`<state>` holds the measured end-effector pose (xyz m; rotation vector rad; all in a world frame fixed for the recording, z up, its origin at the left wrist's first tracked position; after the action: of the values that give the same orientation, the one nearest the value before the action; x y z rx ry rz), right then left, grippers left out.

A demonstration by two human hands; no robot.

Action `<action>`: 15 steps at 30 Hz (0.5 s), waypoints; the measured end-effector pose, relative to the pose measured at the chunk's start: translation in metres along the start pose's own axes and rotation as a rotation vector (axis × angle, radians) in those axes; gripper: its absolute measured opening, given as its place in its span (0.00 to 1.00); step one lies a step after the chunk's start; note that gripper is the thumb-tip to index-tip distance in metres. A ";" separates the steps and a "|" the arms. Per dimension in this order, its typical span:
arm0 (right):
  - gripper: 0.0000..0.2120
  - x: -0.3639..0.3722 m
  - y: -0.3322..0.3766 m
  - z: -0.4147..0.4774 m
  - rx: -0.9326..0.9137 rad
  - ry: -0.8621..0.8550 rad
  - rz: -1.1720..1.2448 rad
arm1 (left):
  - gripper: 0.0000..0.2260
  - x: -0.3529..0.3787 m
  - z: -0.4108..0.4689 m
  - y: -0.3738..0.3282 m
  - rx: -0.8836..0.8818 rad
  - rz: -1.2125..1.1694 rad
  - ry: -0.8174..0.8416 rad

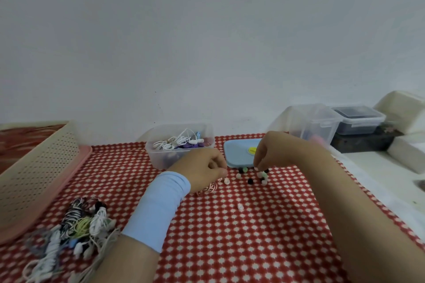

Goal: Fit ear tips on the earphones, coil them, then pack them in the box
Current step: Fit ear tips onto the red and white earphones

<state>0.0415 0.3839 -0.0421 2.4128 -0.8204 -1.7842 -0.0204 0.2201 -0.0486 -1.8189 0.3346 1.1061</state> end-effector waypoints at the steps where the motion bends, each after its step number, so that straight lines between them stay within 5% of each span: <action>1: 0.06 0.005 0.002 0.002 0.004 0.020 -0.023 | 0.01 0.000 0.000 0.001 0.000 -0.048 -0.001; 8: 0.04 0.015 0.005 0.008 0.005 0.048 -0.053 | 0.06 0.003 0.001 0.002 0.075 -0.340 -0.015; 15: 0.06 0.001 0.036 -0.007 -0.188 0.016 0.360 | 0.09 0.005 0.002 0.009 0.091 -0.507 0.007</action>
<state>0.0336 0.3505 -0.0293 2.0087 -0.9639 -1.6202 -0.0239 0.2182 -0.0579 -1.6977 -0.0745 0.7163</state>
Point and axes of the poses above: each hand's wrist, its own z-axis towards the middle knuckle, its own x-axis out of the palm, y = z × x, the point moved 10 cm from there along z, towards the middle knuckle, and after that the axes turned 9 degrees about y, right-handed, at the moved point
